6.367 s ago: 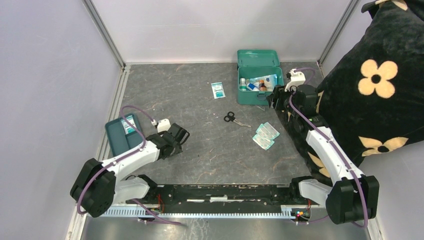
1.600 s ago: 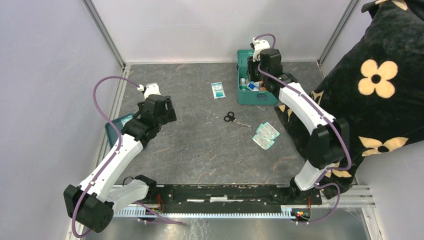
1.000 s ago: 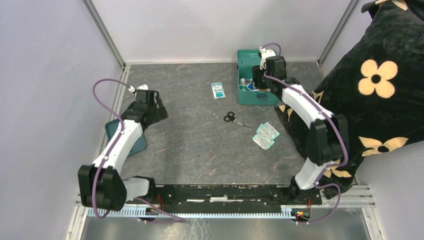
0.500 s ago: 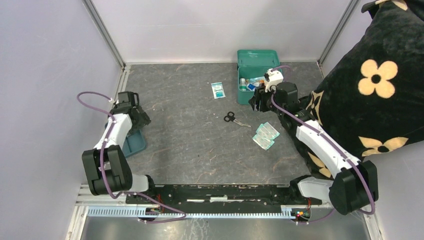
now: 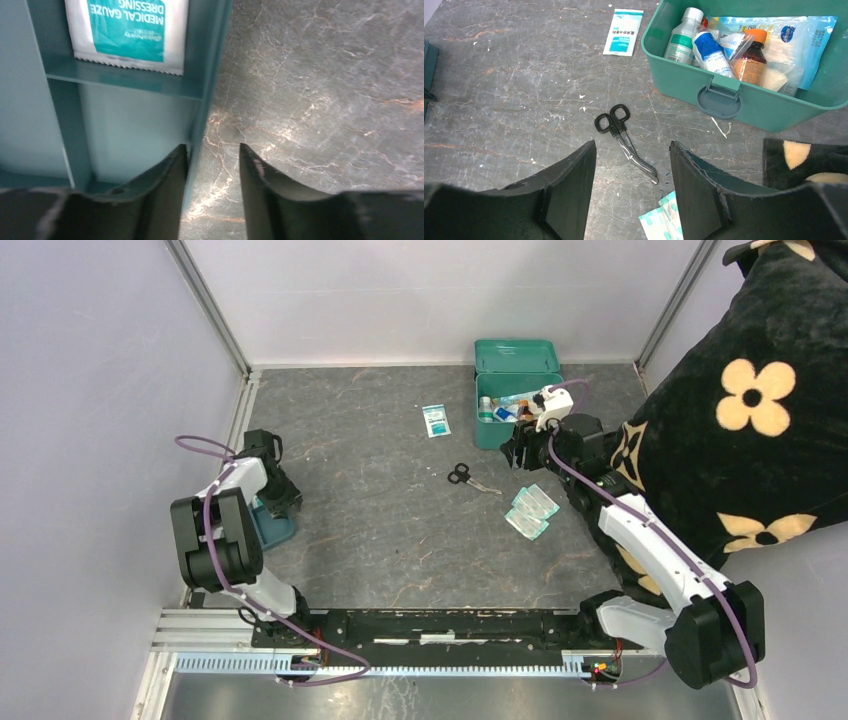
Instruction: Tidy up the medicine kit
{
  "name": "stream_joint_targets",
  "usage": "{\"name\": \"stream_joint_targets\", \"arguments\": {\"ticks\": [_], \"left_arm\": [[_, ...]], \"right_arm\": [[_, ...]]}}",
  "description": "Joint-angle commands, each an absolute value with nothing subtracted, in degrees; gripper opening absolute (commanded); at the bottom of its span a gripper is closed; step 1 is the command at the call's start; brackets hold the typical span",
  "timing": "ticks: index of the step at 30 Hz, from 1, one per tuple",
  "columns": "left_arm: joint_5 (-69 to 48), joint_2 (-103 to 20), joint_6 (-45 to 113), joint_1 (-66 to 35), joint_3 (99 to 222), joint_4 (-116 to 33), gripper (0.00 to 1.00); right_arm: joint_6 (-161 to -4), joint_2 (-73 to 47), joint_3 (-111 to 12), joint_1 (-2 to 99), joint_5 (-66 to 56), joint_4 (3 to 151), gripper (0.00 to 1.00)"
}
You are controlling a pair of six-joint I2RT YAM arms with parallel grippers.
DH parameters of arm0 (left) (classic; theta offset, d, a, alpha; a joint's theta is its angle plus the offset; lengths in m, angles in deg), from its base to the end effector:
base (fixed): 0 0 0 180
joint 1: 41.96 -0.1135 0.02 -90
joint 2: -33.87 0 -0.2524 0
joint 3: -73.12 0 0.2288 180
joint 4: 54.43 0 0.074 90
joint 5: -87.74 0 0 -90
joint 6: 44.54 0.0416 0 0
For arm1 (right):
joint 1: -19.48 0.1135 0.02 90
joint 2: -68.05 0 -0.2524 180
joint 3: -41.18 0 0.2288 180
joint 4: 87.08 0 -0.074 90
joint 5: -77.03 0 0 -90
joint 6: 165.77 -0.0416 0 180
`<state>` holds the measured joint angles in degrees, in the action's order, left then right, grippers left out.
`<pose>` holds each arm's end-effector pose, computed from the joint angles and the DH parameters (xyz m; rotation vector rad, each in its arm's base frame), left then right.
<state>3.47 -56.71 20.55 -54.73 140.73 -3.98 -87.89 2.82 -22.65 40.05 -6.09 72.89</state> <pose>0.2586 0.0629 0.1660 -0.9373 2.6829 0.0976 0.2326 0.0926 0.2950 -0.2260 1.9613 0.4923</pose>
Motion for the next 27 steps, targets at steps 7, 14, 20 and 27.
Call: {"name": "stream_joint_targets", "arguments": {"ticks": [7,14,20,27], "left_arm": [[-1.4,-58.5,22.5,-51.2,143.1,-5.6,0.23],[3.7,-58.5,17.3,-35.8,144.9,-5.6,0.08],[5.3,-61.3,11.1,-20.9,148.7,-6.4,0.03],[6.7,-66.3,3.8,-7.8,153.6,-8.4,0.02]], "right_arm": [[-86.6,6.1,-21.3,39.9,-7.5,74.8,0.63],[-86.2,5.6,-20.9,39.9,-7.8,74.4,0.63],[-85.7,5.3,-20.5,39.9,-8.5,73.6,0.63],[-85.5,4.8,-20.5,39.9,-9.0,72.6,0.63]]}}
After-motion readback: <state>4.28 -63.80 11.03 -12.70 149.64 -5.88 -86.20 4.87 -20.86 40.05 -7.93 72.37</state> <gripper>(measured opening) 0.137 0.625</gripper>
